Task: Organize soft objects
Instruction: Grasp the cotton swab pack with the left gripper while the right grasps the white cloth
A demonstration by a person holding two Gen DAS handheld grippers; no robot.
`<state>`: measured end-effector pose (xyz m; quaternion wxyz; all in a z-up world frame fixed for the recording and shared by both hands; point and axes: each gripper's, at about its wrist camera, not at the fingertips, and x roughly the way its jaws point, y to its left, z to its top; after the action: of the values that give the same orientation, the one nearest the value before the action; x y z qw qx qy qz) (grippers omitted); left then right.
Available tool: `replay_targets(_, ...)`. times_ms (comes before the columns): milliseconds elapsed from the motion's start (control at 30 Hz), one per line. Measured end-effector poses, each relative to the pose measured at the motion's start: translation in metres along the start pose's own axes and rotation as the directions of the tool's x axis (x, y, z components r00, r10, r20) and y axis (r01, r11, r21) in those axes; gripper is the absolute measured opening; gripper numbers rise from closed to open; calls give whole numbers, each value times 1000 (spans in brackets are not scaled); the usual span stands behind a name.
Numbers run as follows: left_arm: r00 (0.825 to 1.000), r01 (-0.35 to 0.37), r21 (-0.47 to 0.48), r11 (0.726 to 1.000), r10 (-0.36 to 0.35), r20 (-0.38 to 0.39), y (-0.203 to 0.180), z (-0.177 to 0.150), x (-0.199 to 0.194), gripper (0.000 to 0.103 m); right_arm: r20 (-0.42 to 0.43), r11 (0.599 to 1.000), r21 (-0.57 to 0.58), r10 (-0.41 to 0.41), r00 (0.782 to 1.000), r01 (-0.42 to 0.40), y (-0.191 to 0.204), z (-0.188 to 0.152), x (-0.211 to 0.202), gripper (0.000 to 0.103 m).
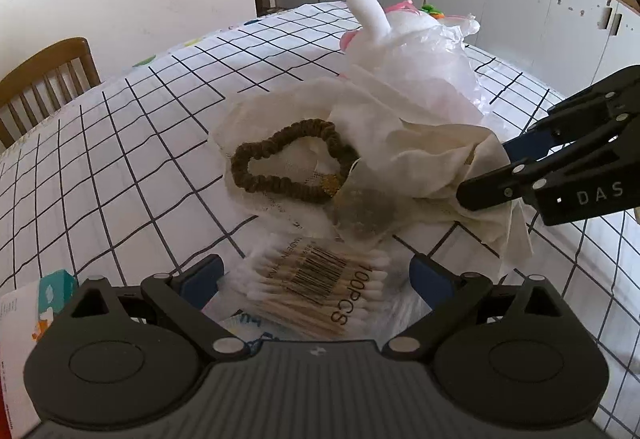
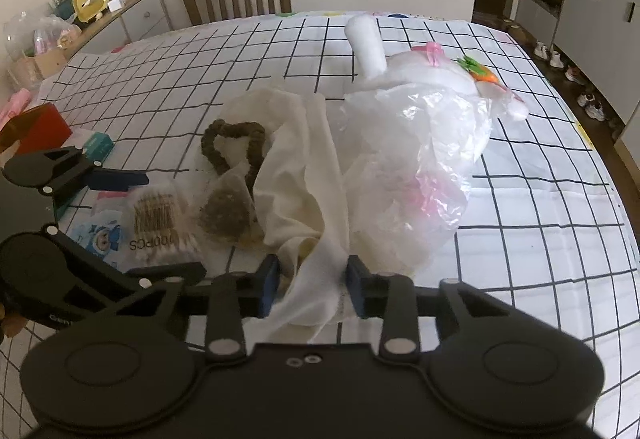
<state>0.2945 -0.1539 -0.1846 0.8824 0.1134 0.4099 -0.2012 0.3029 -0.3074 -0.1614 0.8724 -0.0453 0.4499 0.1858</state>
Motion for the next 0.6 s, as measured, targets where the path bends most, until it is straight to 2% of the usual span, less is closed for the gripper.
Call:
replay_targets(133,1000,-2,-21,1000,2,0,2,1,-3,89,21,1000,-6,-22,1000,22,1,-2,-5,19)
replay_targets(300,1000,-7,-17,1000,7,0,2,1,-7,81,54,999,19,-28,998,27,1,0,-14,5)
replay_targets(600,999,-15,-83,996,18,33,8,4,-33,79,181,999,30,-18,983,13,10,7,-60,3)
